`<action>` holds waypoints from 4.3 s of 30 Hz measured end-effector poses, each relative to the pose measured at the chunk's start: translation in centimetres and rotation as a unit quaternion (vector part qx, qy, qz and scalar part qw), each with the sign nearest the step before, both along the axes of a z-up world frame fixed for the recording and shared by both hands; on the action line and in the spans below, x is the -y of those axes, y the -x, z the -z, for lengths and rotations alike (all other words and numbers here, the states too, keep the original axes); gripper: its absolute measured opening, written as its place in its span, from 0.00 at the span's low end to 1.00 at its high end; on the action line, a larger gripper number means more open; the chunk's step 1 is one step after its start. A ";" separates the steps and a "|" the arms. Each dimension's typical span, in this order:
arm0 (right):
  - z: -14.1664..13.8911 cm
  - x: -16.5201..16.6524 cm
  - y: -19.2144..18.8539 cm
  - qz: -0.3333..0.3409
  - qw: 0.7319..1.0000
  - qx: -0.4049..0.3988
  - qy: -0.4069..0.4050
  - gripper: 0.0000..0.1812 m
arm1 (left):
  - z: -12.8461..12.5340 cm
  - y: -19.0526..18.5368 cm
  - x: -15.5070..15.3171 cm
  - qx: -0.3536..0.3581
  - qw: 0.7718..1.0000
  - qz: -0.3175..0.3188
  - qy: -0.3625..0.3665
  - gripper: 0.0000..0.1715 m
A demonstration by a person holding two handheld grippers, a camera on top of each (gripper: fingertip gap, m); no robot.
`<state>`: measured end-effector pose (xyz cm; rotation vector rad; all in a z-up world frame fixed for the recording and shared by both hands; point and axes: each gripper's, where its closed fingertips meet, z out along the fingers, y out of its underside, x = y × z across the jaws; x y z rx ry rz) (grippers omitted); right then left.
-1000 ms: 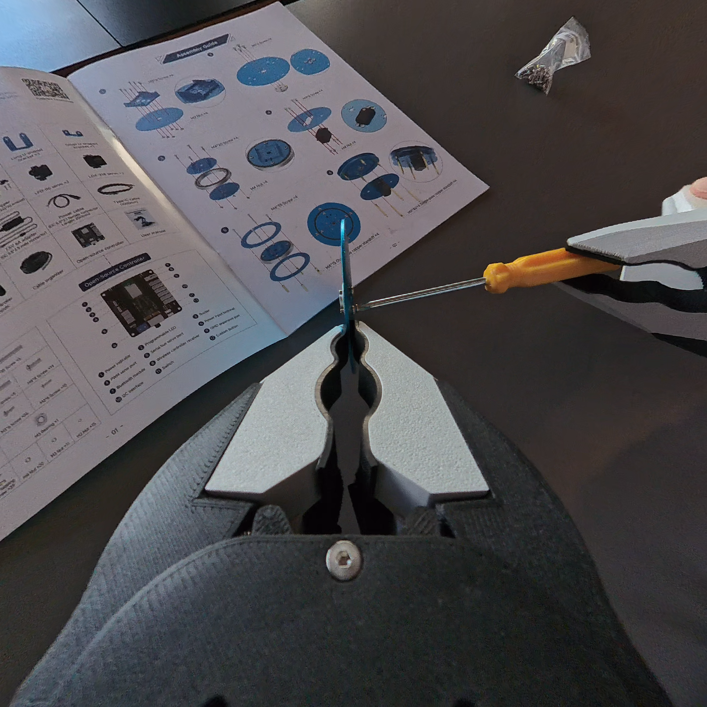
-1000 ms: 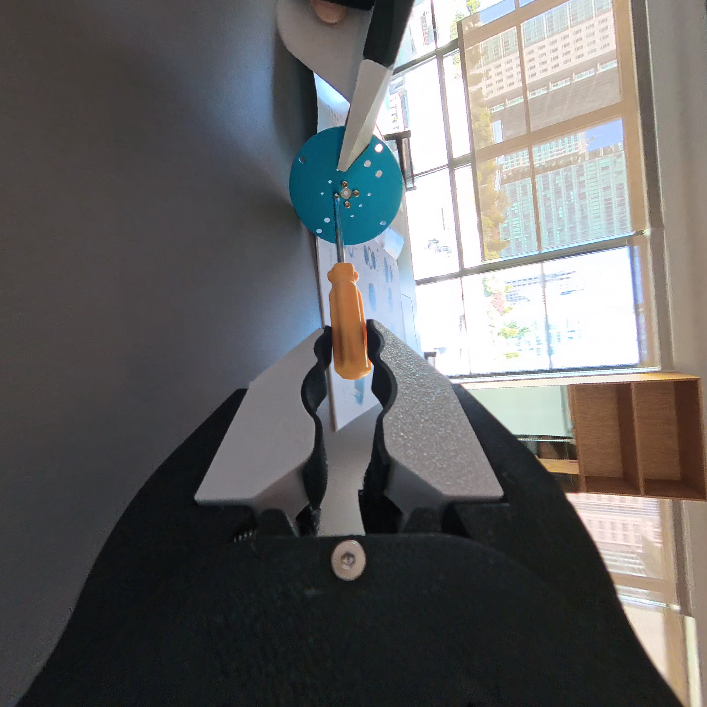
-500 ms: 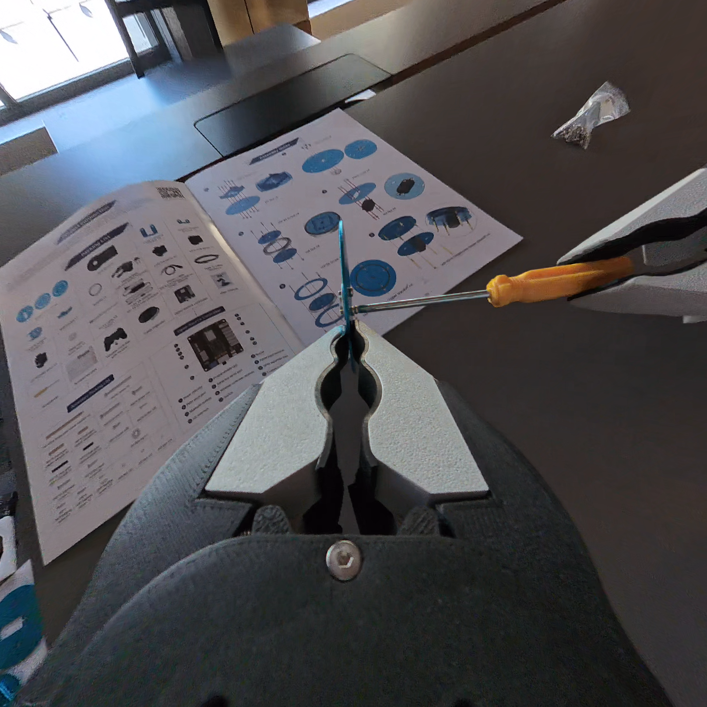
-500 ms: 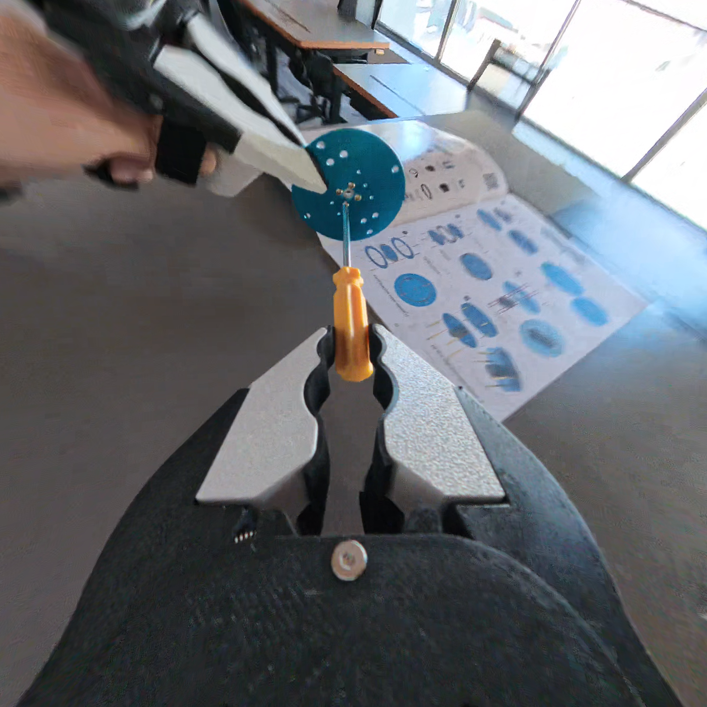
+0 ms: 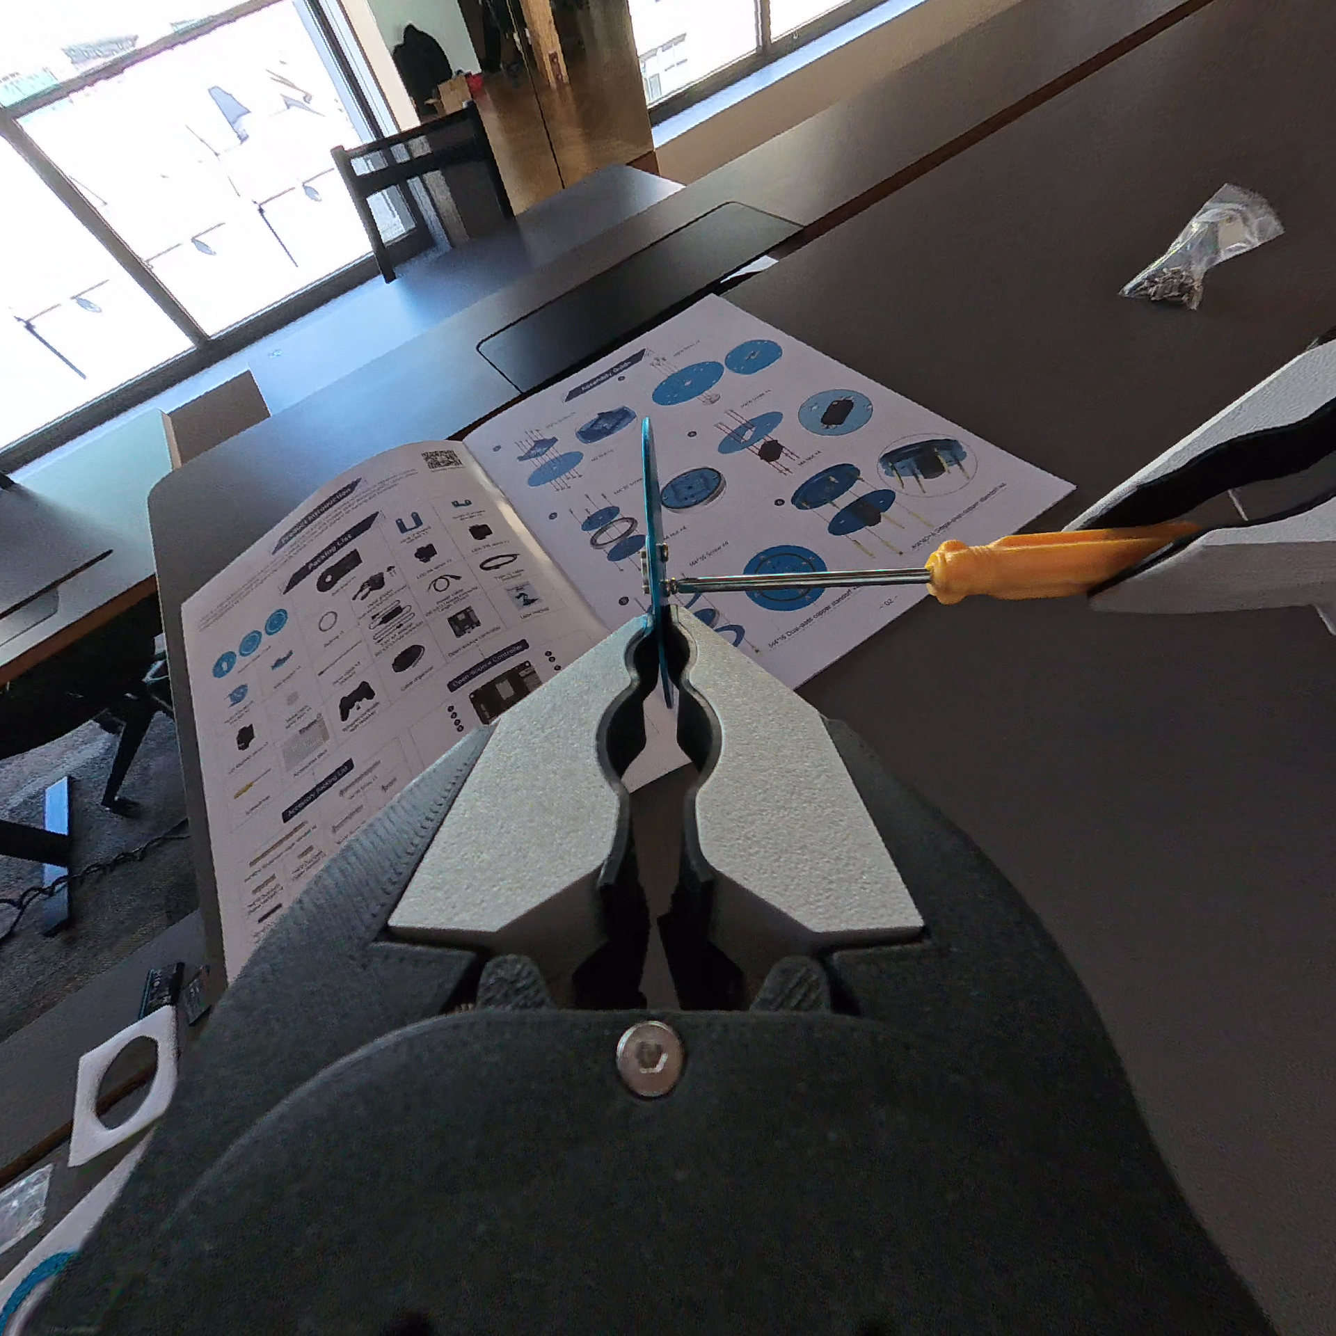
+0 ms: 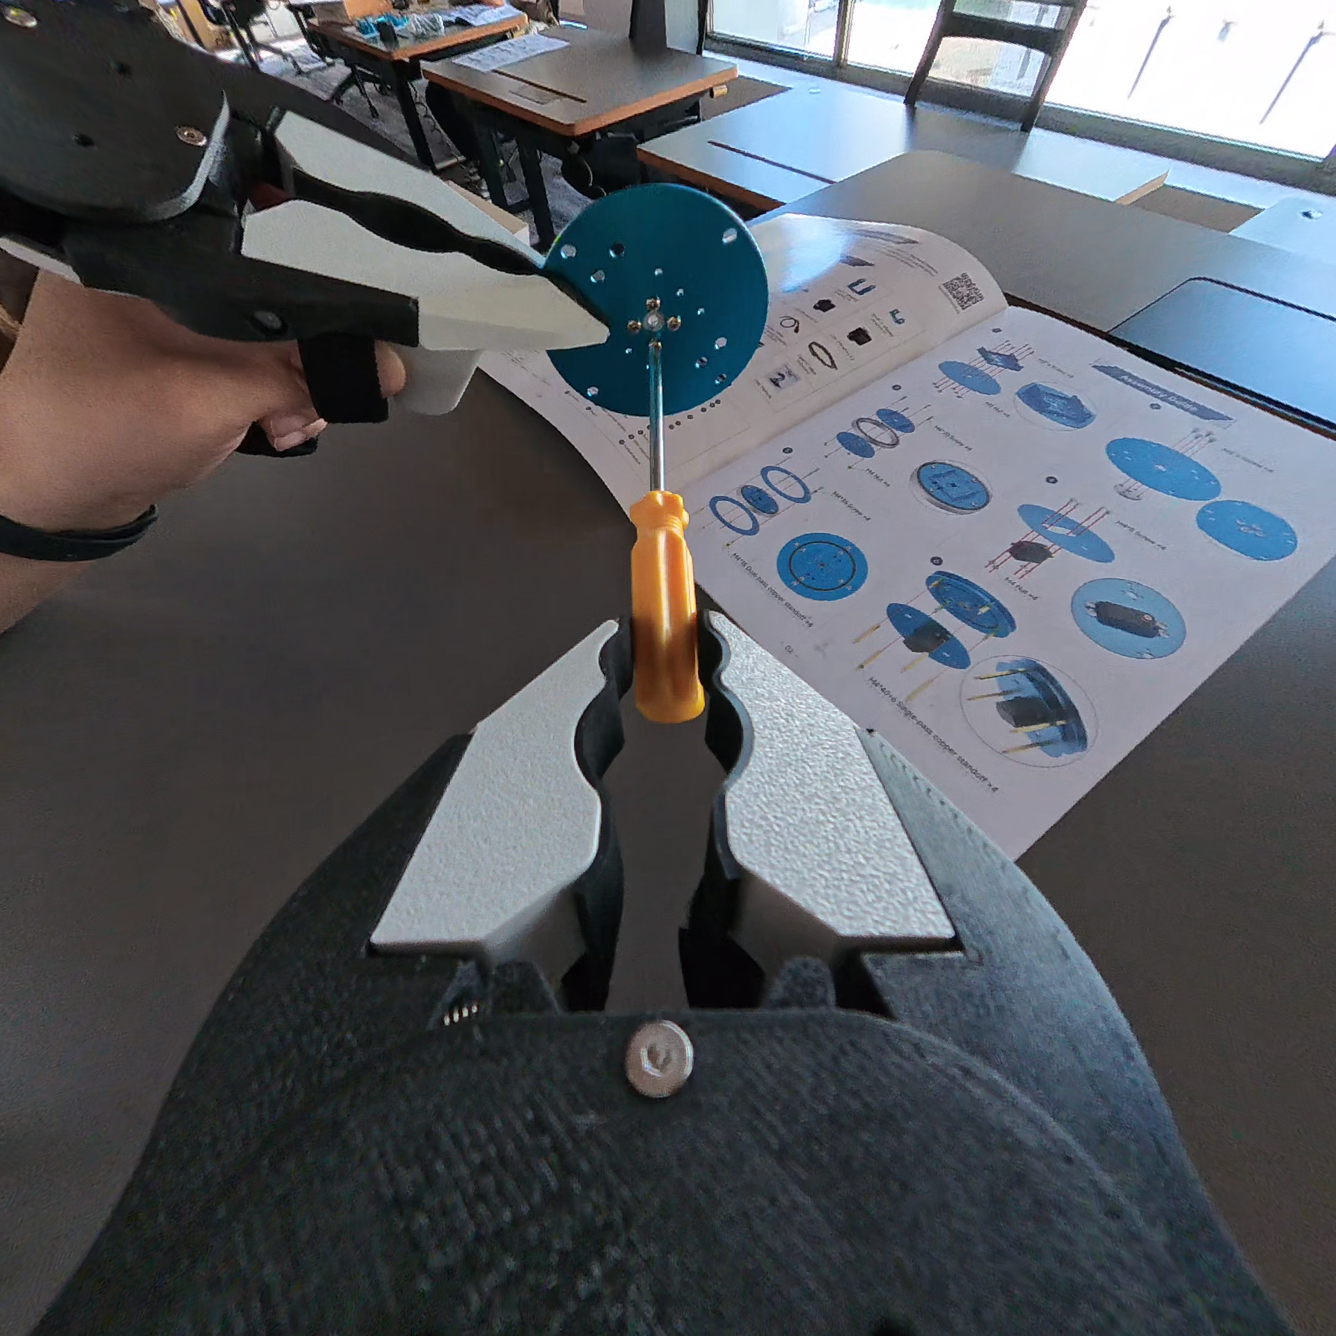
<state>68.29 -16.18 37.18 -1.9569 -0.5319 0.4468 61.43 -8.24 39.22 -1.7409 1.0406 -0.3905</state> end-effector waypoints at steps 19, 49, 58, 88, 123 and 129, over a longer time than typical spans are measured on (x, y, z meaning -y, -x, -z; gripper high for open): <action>-0.3 0.5 -0.4 -0.013 0.997 -0.075 0.022 0.09 | -1.1 -0.5 0.7 -0.004 0.998 0.014 -0.058 0.00; -4.7 3.5 -0.5 -0.132 0.958 -0.254 0.016 0.09 | -3.5 0.9 2.3 0.109 0.993 0.047 0.011 0.00; -0.4 2.3 -1.7 -0.111 0.898 0.319 -0.280 0.09 | 3.9 1.1 2.0 0.046 0.974 0.040 0.216 0.00; 1.8 1.8 -1.4 -0.105 0.837 0.448 -0.296 0.09 | 5.0 0.7 2.5 0.011 0.977 0.041 0.211 0.00; 1.8 1.1 -0.9 -0.098 0.882 0.388 -0.248 0.09 | 5.0 0.7 2.3 -0.044 0.986 0.024 0.157 0.00; 1.7 0.9 -0.7 -0.059 0.994 0.070 -0.053 0.09 | 3.0 0.4 1.6 -0.024 0.996 0.009 0.085 0.00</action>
